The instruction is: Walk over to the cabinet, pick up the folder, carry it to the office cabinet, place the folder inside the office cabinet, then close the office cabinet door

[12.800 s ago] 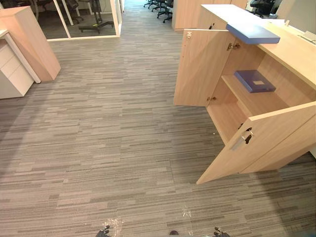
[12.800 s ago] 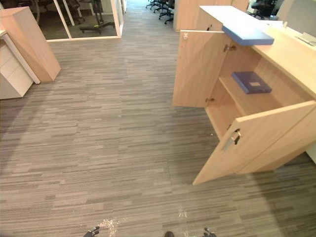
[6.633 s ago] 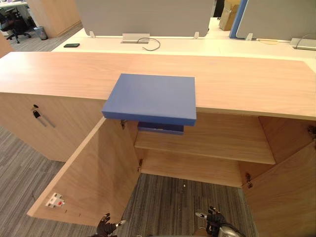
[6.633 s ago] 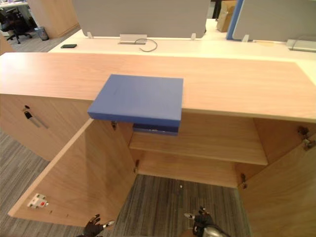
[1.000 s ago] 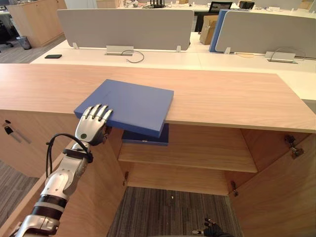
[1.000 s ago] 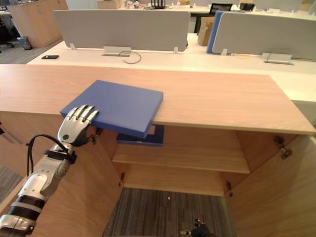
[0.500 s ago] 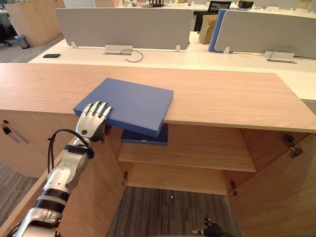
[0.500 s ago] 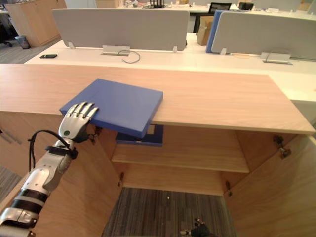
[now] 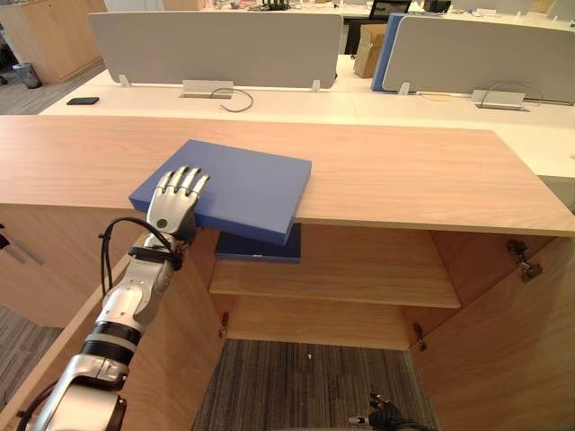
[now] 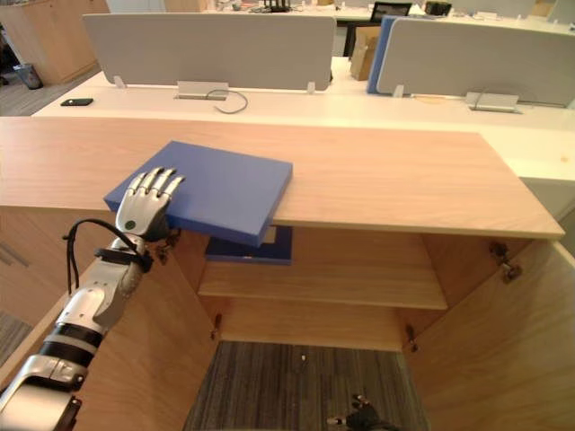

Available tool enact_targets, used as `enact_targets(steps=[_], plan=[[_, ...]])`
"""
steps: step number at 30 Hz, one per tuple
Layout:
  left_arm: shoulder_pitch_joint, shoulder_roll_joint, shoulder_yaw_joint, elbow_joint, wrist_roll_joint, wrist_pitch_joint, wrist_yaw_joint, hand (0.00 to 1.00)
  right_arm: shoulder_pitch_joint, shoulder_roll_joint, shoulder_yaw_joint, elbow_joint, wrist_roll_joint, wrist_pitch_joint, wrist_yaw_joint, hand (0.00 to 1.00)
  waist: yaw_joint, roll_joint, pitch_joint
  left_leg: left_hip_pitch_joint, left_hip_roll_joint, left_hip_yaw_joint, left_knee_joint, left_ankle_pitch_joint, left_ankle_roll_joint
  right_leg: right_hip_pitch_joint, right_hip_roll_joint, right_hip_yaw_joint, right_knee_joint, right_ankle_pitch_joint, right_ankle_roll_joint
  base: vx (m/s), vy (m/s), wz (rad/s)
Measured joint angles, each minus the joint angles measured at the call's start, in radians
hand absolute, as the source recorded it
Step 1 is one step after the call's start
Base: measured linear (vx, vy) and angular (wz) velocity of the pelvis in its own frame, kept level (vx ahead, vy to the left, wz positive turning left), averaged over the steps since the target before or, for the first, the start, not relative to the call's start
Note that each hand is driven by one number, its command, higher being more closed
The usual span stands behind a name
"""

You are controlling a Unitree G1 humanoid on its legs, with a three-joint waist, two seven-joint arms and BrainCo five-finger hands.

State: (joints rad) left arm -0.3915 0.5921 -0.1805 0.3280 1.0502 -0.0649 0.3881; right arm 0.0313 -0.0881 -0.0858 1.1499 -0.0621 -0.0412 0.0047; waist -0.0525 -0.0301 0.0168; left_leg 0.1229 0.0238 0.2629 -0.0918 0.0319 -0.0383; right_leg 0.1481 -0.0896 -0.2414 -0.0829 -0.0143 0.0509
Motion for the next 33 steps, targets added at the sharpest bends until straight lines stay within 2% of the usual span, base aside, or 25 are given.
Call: enact_targets(steps=[1, 2, 13, 21, 23, 25, 26, 27, 30, 32, 33], plan=[[0.000, 0.000, -0.003, 0.007, 0.000, 0.000, 0.000, 0.00, 0.000, 0.000, 0.000, 0.000, 0.000, 0.000, 0.000, 0.00, -0.002, 0.000, 0.000, 0.000, 0.000, 0.000, 0.000, 0.000, 0.000, -0.001, 0.000, 0.000, 0.000, 0.000, 0.000, 0.00, 0.000, 0.00], [-0.002, -0.001, -0.005, 0.014, 0.000, 0.001, 0.000, 1.00, 0.000, 0.000, 0.000, 0.000, 0.000, 0.000, 0.000, 0.00, -0.004, -0.001, 0.000, 0.000, 0.000, 0.000, 0.000, 0.000, 0.000, -0.001, 0.000, 0.000, 0.000, 0.001, 0.000, 0.00, 0.000, 0.00], [-0.067, -0.018, -0.019, 0.057, -0.004, 0.009, 0.025, 1.00, 0.000, -0.003, 0.007, 0.000, 0.002, 0.000, -0.008, 0.00, -0.006, -0.007, 0.002, -0.002, -0.001, 0.002, 0.004, 0.002, 0.002, -0.003, -0.001, 0.001, -0.001, 0.008, 0.002, 0.00, 0.000, 0.00], [-0.097, -0.058, 0.009, 0.074, -0.040, 0.016, 0.033, 1.00, 0.001, -0.008, 0.009, 0.000, 0.002, 0.000, -0.008, 0.00, -0.012, -0.007, 0.002, -0.002, -0.002, 0.008, 0.000, 0.003, 0.006, -0.010, -0.003, 0.015, -0.005, 0.015, 0.006, 0.00, 0.000, -0.04], [-0.085, -0.091, 0.029, 0.034, -0.050, 0.024, 0.032, 1.00, 0.002, -0.009, 0.009, 0.000, 0.002, 0.000, -0.008, 0.00, -0.012, -0.007, 0.003, -0.003, -0.002, 0.007, 0.000, 0.003, 0.006, -0.012, -0.003, 0.015, -0.005, 0.015, 0.006, 0.00, 0.000, 0.00], [-0.006, -0.132, 0.043, -0.130, -0.096, 0.028, 0.032, 1.00, 0.001, -0.010, 0.009, 0.000, 0.002, 0.001, -0.008, 0.00, -0.010, -0.006, 0.003, -0.012, -0.002, 0.006, 0.002, 0.004, 0.006, -0.020, -0.003, 0.014, -0.001, 0.015, 0.006, 0.00, -0.004, 0.02], [0.072, -0.181, 0.030, -0.274, -0.140, 0.023, 0.033, 1.00, 0.000, -0.010, 0.009, 0.000, 0.002, 0.001, -0.008, 0.00, -0.007, -0.005, 0.003, -0.018, -0.002, 0.004, 0.004, 0.004, 0.006, -0.024, -0.004, 0.011, -0.001, 0.016, 0.007, 0.02, -0.013, 0.04], [0.103, -0.203, 0.018, -0.326, -0.158, 0.015, 0.032, 1.00, 0.001, -0.010, 0.009, 0.000, 0.002, 0.001, -0.009, 0.00, -0.006, -0.005, 0.004, -0.018, -0.002, 0.004, 0.004, 0.004, 0.006, -0.024, -0.005, 0.010, -0.001, 0.016, 0.007, 0.02, -0.010, 0.03], [0.239, -0.302, -0.052, -0.537, -0.254, -0.064, -0.001, 1.00, 0.004, -0.007, 0.009, 0.003, 0.002, 0.002, -0.009, 0.00, 0.011, -0.003, 0.001, -0.021, -0.002, 0.002, 0.005, 0.005, 0.007, -0.021, -0.013, 0.015, 0.000, 0.016, 0.007, 0.00, 0.000, 0.00], [0.341, -0.359, -0.107, -0.657, -0.433, -0.149, -0.084, 1.00, 0.003, -0.005, 0.008, 0.003, 0.005, 0.002, -0.008, 0.00, 0.021, 0.000, -0.002, -0.024, -0.002, 0.002, 0.005, 0.005, 0.008, -0.024, -0.014, 0.017, 0.003, 0.017, 0.007, -0.02, -0.001, 0.00], [0.363, -0.370, -0.111, -0.674, -0.489, -0.166, -0.108, 1.00, 0.003, -0.005, 0.007, 0.004, 0.006, 0.002, -0.008, 0.00, 0.022, 0.003, -0.004, -0.024, -0.002, 0.002, 0.005, 0.006, 0.008, -0.026, -0.014, 0.019, 0.005, 0.017, 0.007, -0.07, -0.004, -0.03]])
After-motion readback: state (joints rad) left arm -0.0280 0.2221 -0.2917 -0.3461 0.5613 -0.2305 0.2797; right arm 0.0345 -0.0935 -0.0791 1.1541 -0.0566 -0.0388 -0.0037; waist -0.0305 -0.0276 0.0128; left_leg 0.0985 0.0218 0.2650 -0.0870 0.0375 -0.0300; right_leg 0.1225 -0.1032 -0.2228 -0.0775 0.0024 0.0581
